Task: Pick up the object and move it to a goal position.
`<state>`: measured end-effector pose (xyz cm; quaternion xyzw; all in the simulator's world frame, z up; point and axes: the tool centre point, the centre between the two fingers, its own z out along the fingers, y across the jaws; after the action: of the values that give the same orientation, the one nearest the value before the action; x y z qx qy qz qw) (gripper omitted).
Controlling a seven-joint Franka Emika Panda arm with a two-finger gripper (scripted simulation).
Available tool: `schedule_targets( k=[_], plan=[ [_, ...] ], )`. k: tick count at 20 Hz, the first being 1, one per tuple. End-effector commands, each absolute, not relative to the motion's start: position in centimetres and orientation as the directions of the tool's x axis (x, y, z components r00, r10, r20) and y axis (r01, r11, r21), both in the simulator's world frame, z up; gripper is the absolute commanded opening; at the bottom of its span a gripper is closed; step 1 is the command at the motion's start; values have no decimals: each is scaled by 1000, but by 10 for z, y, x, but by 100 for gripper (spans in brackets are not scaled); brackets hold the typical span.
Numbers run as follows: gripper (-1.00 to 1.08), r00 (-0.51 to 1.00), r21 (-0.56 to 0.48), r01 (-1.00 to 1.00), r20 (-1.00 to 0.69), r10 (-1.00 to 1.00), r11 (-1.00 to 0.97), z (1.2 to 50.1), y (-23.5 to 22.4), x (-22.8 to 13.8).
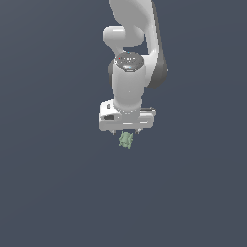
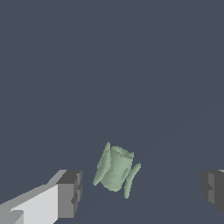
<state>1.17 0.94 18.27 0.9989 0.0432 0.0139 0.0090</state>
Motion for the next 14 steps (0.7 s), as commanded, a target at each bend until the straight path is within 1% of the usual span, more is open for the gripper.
schedule_targets(
  k=[1, 9, 14],
  plan=[
    [100, 996, 19, 86, 27, 86, -996, 183, 9, 12],
    [100, 1000, -4, 23, 16, 23, -1000, 182, -3, 11],
    [100, 1000, -6, 19, 15, 19, -1000, 183, -4, 11]
  ],
)
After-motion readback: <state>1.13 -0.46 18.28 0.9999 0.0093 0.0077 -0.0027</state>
